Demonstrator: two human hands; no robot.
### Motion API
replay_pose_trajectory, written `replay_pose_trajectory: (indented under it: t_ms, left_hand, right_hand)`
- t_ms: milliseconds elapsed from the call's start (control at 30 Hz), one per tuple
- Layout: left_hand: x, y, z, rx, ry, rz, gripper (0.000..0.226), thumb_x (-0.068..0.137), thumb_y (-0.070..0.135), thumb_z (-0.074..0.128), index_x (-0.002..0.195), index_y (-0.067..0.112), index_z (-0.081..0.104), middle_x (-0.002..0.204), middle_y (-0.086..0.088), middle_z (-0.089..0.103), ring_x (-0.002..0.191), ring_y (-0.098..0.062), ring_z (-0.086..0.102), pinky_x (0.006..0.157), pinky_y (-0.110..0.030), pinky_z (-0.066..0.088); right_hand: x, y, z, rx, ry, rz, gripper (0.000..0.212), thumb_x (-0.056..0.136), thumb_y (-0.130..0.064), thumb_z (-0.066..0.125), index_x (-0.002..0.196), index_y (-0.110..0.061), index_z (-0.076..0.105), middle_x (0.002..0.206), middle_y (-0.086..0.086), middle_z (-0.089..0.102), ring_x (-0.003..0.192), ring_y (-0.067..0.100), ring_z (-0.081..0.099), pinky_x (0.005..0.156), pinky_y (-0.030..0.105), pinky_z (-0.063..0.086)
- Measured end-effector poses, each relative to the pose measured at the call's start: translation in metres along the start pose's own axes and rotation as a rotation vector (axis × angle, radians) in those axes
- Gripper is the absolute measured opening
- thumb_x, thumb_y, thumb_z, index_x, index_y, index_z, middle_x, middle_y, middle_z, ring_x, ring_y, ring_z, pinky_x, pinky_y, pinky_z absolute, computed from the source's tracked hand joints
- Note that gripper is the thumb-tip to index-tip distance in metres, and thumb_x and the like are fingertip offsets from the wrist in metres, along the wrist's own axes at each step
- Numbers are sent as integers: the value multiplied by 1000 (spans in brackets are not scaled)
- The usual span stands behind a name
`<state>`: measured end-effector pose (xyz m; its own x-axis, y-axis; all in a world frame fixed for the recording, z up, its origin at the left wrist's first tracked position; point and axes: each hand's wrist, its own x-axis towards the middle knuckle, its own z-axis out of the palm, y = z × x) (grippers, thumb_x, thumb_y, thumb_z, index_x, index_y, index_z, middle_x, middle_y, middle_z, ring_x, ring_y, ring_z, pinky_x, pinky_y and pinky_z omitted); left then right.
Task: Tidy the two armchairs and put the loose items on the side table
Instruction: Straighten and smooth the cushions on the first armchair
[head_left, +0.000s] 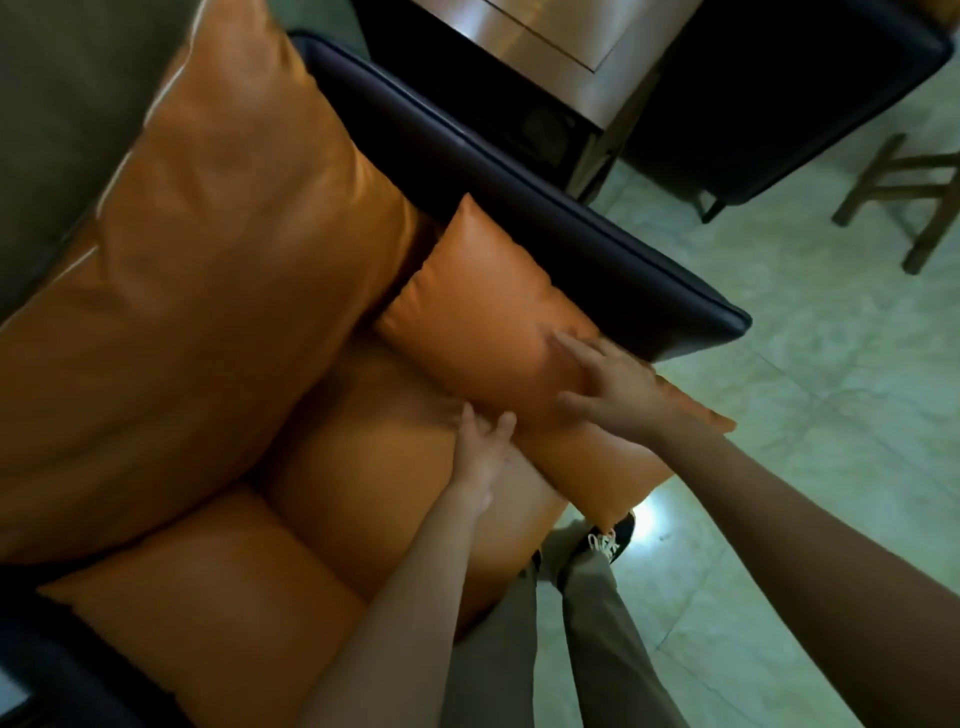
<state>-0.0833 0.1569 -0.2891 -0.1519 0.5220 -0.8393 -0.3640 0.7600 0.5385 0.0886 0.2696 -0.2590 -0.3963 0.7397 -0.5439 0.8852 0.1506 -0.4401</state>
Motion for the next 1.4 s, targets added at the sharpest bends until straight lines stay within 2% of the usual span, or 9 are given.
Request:
replay_pose_trajectory:
  t_ms: [200,333,500,633,800,933,1133,1267,1400]
  left_hand:
    - [-1,29,-15,483,119,320,89,94,42,64,159,32,5,168,0,-1,152,-21,11,113,-31,24]
    - [31,65,-29,694,173,381,91,91,48,66,159,31,9,167,-9,-7,153,-34,9,118,-45,26]
    - [72,118,-21,925,223,359,110,81,64,68,160,25,2,166,-14,1,151,-42,5,120,-56,16]
    - [105,159,-19,1027,146,407,122,61,85,68,156,35,10,160,-5,28,146,-33,30,115,-64,26]
    - [129,197,-10,1033,-23,400,126,68,61,82,158,36,-2,160,1,29,145,-23,32,118,-46,30]
    - [127,205,-15,1064,-101,391,127,64,58,87,155,47,-2,159,3,29,143,-24,34,115,-53,34]
    - [94,202,-48,903,-32,551,120,68,45,88,155,47,5,158,3,29,140,-20,37,108,-43,41]
    - [101,220,-51,771,7,602,108,79,33,83,156,43,8,157,5,34,137,-12,40,104,-31,44]
    - [109,212,-50,858,-11,438,107,77,52,75,152,54,-1,159,3,28,142,-25,36,111,-57,38]
  right_hand:
    - [-28,47,23,191,109,45,78,90,-50,59,153,-55,13,164,-9,23,149,21,23,114,61,30]
    - [-51,74,42,211,223,222,77,88,-60,57,155,-42,23,165,1,20,150,29,19,117,63,22]
    - [-58,111,59,596,400,536,93,80,-70,63,155,-32,26,165,6,6,150,36,17,119,57,27]
    - [-53,123,69,901,513,802,89,84,-62,68,156,-38,20,167,10,1,151,39,12,118,55,28]
    - [-44,124,70,1289,540,694,93,92,-50,65,157,-45,0,163,1,26,142,28,38,114,50,39]
    - [-48,107,60,1207,592,640,79,97,-39,61,158,-44,9,163,-3,24,134,17,40,104,34,39]
    - [-75,75,55,1052,698,483,78,95,-38,65,152,-54,15,157,-10,32,138,16,44,113,46,41]
    - [-67,50,29,985,837,424,78,95,-35,66,155,-46,16,149,-22,28,137,0,33,110,28,35]
    - [-47,48,30,865,805,444,75,96,-28,65,157,-35,21,154,1,32,135,9,35,115,35,35]
